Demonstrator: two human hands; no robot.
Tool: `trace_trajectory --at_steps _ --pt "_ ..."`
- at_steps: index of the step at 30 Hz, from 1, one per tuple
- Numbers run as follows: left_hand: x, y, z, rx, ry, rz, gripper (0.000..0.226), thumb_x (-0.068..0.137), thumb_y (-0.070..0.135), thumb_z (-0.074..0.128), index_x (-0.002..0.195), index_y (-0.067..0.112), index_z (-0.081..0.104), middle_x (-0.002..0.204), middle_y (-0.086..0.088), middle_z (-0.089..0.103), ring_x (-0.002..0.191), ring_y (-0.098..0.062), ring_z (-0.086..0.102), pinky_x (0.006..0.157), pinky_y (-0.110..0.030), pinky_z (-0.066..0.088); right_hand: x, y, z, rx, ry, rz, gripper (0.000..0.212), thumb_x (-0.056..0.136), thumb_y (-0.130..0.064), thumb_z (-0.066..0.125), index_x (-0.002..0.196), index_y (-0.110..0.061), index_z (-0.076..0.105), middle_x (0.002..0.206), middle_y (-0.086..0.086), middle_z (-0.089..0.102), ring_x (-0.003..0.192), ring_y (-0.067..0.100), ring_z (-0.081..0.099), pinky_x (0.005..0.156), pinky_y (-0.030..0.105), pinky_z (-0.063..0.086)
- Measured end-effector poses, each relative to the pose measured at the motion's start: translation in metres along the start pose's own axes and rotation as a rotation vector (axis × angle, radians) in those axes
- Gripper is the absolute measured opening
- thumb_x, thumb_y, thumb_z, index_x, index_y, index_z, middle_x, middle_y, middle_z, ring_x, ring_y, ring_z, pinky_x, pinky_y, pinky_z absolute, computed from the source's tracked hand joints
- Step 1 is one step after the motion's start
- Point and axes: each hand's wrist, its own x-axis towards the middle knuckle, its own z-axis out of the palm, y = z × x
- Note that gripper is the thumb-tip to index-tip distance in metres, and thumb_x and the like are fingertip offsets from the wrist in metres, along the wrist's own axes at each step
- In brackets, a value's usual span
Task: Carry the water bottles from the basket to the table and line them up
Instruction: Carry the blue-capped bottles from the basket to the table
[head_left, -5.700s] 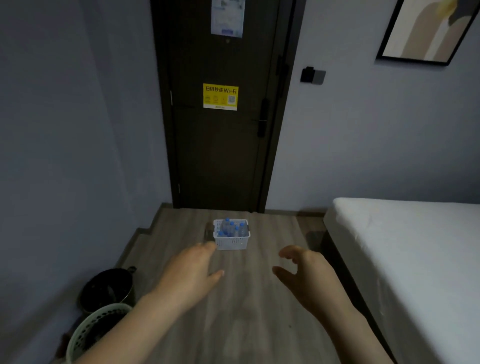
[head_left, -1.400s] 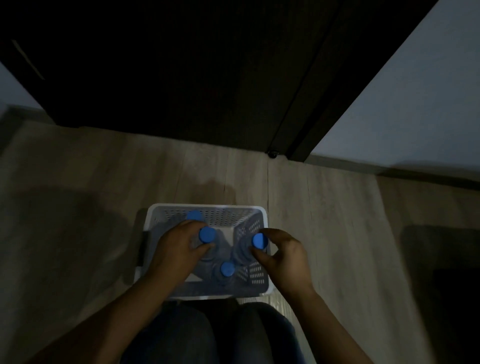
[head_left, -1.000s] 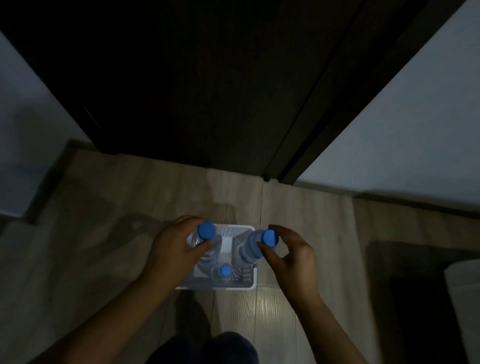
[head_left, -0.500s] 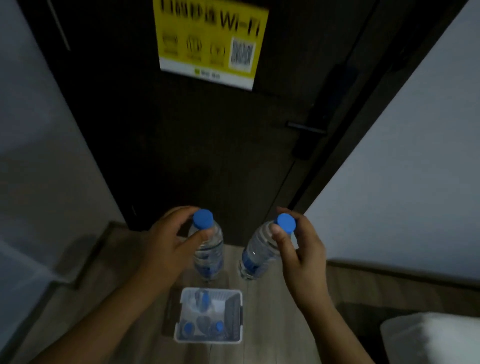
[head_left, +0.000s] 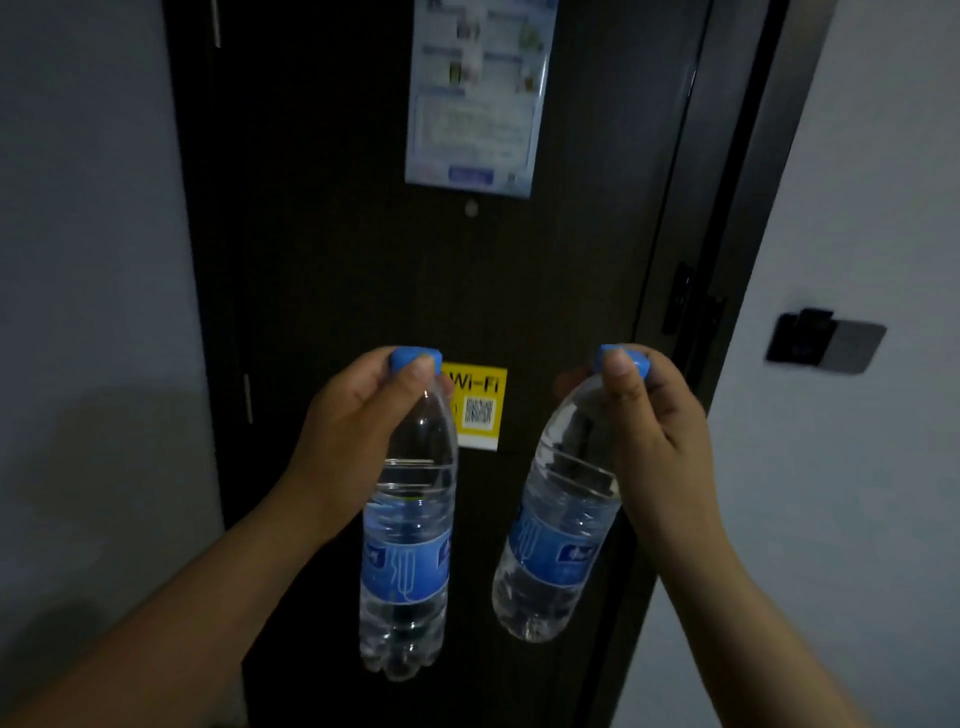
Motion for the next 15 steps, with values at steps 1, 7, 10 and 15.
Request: trace_trajectory --at_steps 1,7,10,15 --pt "0.004 0.014 0.000 0.008 -0.002 0.024 0.040 0.077 0.045 0.049 0.099 0.014 0.064 0.091 -0.004 0.072 0.076 -0.008 0.069 0.060 -0.015 0.053 0.008 -0.012 0.001 0.022 -0.009 -0.027 0.029 0.087 -0.042 0.047 0.089 -0.017 0.060 0.079 0.000 0.069 0.069 0.008 0.066 0.061 0.017 0.051" --pt "0.012 0.062 0.003 0.018 0.074 0.143 0.043 0.076 0.049 0.046 0.095 0.013 0.063 0.089 -0.008 0.073 0.084 -0.018 0.072 0.069 -0.027 0.058 0.043 -0.054 0.004 0.104 -0.095 -0.045 0.046 0.084 -0.051 0.043 0.089 -0.010 0.063 0.083 0.006 0.071 0.076 0.013 0.068 0.066 0.020 0.055" --pt "0.015 0.077 0.009 0.041 0.127 0.181 0.042 0.076 0.049 0.044 0.095 0.016 0.062 0.088 -0.005 0.074 0.082 -0.016 0.072 0.066 -0.019 0.058 0.056 -0.062 0.004 0.170 -0.179 -0.018 0.044 0.083 -0.052 0.043 0.090 -0.013 0.063 0.085 0.005 0.072 0.081 0.017 0.070 0.070 0.026 0.056" --pt "0.020 0.095 0.025 0.174 0.200 0.244 0.036 0.079 0.047 0.045 0.089 0.017 0.063 0.087 -0.006 0.073 0.083 -0.020 0.072 0.071 -0.023 0.057 0.076 -0.063 -0.002 0.264 -0.325 -0.055 0.038 0.083 -0.049 0.046 0.087 -0.016 0.064 0.083 0.003 0.072 0.075 0.015 0.069 0.068 0.026 0.056"
